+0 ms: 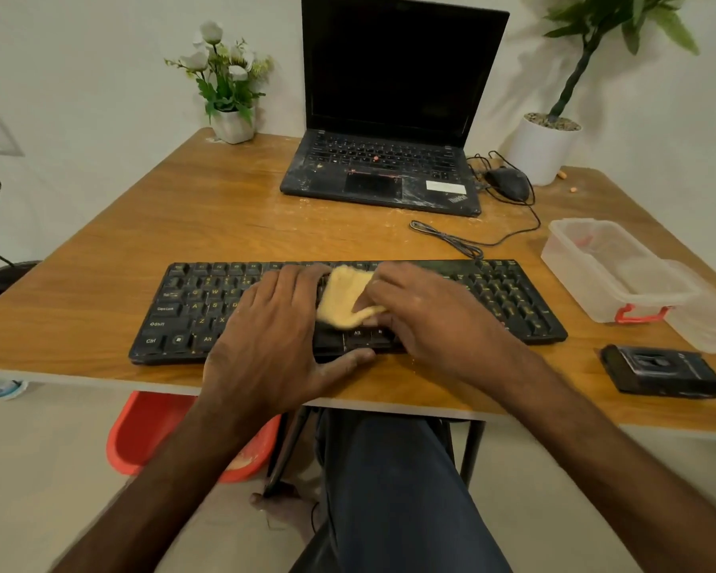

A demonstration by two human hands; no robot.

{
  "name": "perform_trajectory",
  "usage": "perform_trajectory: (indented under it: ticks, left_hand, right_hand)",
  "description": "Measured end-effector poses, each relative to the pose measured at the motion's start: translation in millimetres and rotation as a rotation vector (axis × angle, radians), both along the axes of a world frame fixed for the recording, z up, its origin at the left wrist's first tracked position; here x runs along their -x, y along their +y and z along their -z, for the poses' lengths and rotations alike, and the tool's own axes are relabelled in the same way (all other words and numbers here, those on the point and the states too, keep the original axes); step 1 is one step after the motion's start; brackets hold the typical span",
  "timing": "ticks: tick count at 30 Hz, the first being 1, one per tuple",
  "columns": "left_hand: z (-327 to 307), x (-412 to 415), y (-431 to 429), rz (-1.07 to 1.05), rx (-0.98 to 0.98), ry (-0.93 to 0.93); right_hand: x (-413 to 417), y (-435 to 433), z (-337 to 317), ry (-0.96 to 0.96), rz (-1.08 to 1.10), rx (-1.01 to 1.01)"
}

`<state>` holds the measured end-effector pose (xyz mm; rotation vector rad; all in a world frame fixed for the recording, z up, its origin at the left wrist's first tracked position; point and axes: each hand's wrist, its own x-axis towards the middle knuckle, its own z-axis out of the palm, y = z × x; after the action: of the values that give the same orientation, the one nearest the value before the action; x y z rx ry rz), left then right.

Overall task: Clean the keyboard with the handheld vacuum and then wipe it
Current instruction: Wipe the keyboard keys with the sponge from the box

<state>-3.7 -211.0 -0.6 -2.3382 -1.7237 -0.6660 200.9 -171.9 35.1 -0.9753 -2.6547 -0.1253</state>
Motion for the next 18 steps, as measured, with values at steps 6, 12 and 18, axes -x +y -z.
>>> perform_trajectory:
  ticks: [6,12,18]
  left_hand:
    - [-1.0,0.7,-4.8,-0.037,-0.009,-0.077]
    - [1.9,1.6,-3.0,0.010,-0.027,-0.088]
    - [-2.1,0.7,-7.0,-0.041,0.000,-0.125]
  right_hand:
    - [3.1,36.4,-6.5,0.083,0.237,0.071]
    - [19.4,-12.5,-4.4,0.012,-0.193,0.164]
    - [21.1,40.9,-5.3,0.027,0.144,-0.059]
